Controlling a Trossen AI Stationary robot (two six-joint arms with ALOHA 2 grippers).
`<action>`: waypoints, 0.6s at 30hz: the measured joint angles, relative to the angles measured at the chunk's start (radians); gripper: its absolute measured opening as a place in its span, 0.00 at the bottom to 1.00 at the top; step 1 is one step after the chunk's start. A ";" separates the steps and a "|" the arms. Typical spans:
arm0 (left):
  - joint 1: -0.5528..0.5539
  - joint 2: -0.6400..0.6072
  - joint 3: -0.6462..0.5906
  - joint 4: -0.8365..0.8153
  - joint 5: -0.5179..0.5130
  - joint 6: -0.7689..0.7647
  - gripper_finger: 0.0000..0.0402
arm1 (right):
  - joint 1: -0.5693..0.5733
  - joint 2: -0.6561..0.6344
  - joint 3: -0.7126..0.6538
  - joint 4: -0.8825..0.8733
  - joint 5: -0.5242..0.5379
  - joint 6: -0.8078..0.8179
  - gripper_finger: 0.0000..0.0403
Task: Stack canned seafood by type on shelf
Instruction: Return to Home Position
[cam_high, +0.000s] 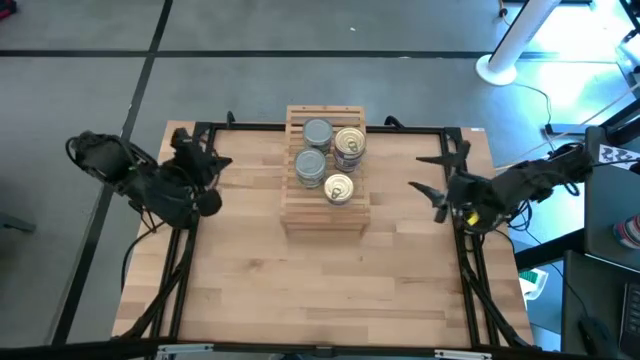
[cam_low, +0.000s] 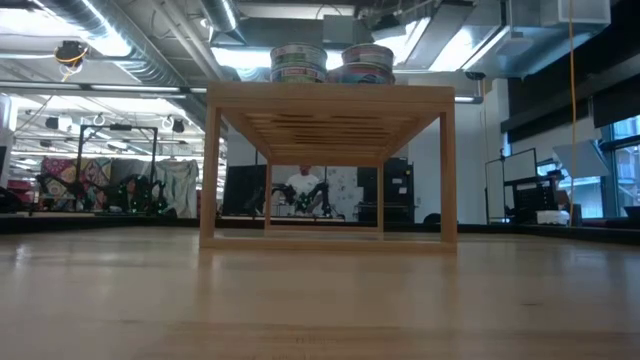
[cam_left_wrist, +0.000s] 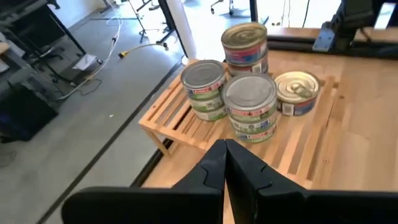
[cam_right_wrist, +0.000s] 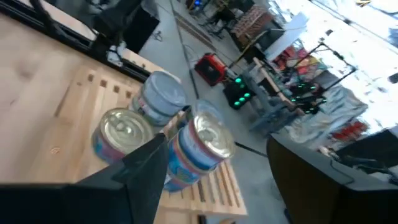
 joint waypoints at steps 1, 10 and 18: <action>0.000 -0.011 0.000 0.002 0.000 -0.009 0.01 | 0.008 -0.016 0.000 -0.026 -0.005 0.018 0.67; 0.000 -0.055 -0.115 0.157 -0.026 0.101 0.01 | 0.029 -0.204 -0.044 -0.204 -0.149 0.389 0.67; 0.041 -0.166 -0.501 0.664 0.075 0.373 0.01 | 0.028 -0.342 -0.316 -0.018 -0.216 0.460 0.67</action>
